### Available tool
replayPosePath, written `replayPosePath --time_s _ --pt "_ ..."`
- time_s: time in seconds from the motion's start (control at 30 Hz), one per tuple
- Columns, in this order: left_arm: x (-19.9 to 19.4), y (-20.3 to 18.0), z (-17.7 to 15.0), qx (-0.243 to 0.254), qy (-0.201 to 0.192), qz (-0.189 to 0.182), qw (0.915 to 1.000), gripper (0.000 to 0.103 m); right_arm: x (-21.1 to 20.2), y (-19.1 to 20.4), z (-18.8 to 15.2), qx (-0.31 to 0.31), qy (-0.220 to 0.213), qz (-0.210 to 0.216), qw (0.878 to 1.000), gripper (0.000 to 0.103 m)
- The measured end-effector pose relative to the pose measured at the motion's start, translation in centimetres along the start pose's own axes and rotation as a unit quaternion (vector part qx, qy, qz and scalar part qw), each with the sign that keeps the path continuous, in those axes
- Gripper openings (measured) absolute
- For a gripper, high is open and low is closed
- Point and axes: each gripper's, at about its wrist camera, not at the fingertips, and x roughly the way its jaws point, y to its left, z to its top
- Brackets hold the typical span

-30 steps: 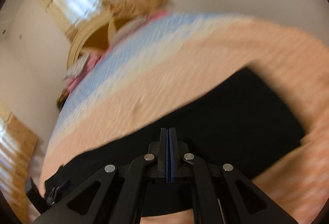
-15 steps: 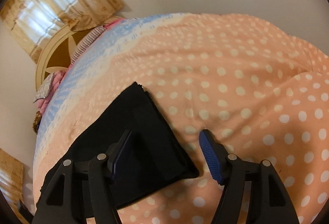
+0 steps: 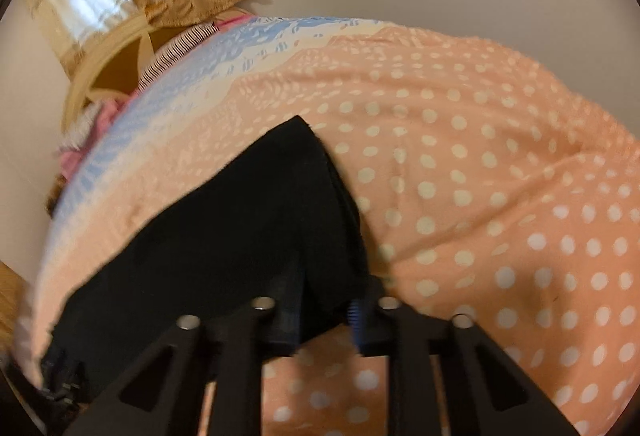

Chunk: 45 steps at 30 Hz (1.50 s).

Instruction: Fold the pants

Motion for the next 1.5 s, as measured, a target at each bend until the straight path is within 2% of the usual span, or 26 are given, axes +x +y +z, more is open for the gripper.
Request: replayPosePath --time_s 0.1,0.2,0.37,0.47,0.6,0.73,0.8,0.87,0.9,0.93,1.0,1.03,1.07,1.17,1.2,1.23,1.27,1.3,1.33,1.37,1.43,1.5 --pt "-0.5 0.1 0.4 0.003 0.013 0.0 0.9999 0.103 -1.2 0.9 0.2 0.001 -0.015 0.004 1.0 0.011" --pt "-1.1 1.1 0.8 0.0 0.02 0.009 0.9998 0.103 -3.9 3.9 0.5 -0.028 -0.052 0.02 0.998 0.011" --pt "-3.4 5.8 0.9 -0.055 0.003 0.004 0.9985 0.103 -7.8 13.2 -0.7 -0.151 -0.076 0.07 0.983 0.011" --pt "-4.4 9.1 0.2 -0.089 -0.003 0.026 0.9957 0.103 -8.6 19.5 -3.3 -0.241 -0.075 0.094 0.963 0.011" --pt "-4.8 11.9 -0.7 -0.111 -0.006 0.054 0.9923 0.103 -6.9 27.1 -8.8 -0.334 -0.039 0.142 0.931 0.011" --pt "-5.3 13.9 -1.4 -0.126 -0.012 0.07 0.9895 0.103 -3.3 33.2 -16.1 -0.419 -0.007 0.153 0.895 0.011" --pt "-5.4 14.4 -1.6 -0.126 -0.015 0.076 0.9891 0.103 -2.0 34.5 -18.7 -0.453 -0.007 0.149 0.879 0.012" --pt "-5.3 14.7 -1.6 -0.124 -0.015 0.082 0.9888 0.103 -0.8 36.0 -22.4 -0.5 -0.021 0.12 0.857 0.017" --pt "-5.1 15.1 -1.7 -0.125 -0.013 0.084 0.9884 0.103 -0.7 36.2 -23.5 -0.515 -0.043 0.104 0.85 0.026" --pt "-4.9 15.2 -1.8 -0.127 -0.012 0.085 0.9881 0.103 -0.8 36.1 -24.0 -0.523 -0.057 0.102 0.844 0.044" --pt "-4.7 15.5 -1.8 -0.133 -0.01 0.084 0.9875 0.103 -0.9 36.2 -24.9 -0.528 -0.065 0.103 0.84 0.052" --pt "-4.6 15.6 -1.9 -0.135 -0.009 0.083 0.9873 0.103 -1.2 36.2 -25.2 -0.528 -0.06 0.114 0.84 0.069" --pt "-4.6 15.7 -1.9 -0.135 -0.008 0.082 0.9874 0.103 -1.4 36.1 -25.6 -0.531 -0.046 0.133 0.835 0.075" --pt "-4.7 15.7 -2.1 -0.13 -0.009 0.085 0.9878 0.103 -3.3 35.5 -26.3 -0.537 -0.028 0.185 0.822 0.076" --pt "-4.7 15.8 -2.1 -0.128 -0.01 0.087 0.9879 0.103 -4.1 35.1 -26.0 -0.527 -0.017 0.218 0.821 0.076" --pt "-4.7 15.9 -2.1 -0.127 -0.01 0.089 0.9879 0.103 -5.2 34.5 -25.1 -0.498 -0.001 0.268 0.825 0.076" --pt "-4.7 16.0 -2.1 -0.128 -0.01 0.089 0.9877 0.103 -6.0 33.8 -23.7 -0.456 0.012 0.312 0.833 0.076" --pt "-4.7 16.1 -2.1 -0.13 -0.009 0.09 0.9873 0.103 -6.4 33.1 -22.0 -0.417 0.019 0.338 0.844 0.074" --pt "-4.6 16.2 -2.1 -0.134 -0.008 0.089 0.987 0.103 -6.5 32.5 -20.8 -0.387 0.023 0.352 0.852 0.067" --pt "-4.5 16.2 -2.1 -0.137 -0.006 0.086 0.9867 0.103 -6.2 31.9 -19.1 -0.349 0.025 0.357 0.866 0.061" --pt "-4.5 16.0 -2.2 -0.138 -0.004 0.082 0.9871 0.103 -4.8 31.1 -17.1 -0.31 0.032 0.335 0.889 0.032" --pt "-4.8 15.8 -2.3 -0.132 -0.005 0.083 0.9878 0.103 -3.1 30.6 -16.3 -0.296 0.038 0.295 0.908 0.028"
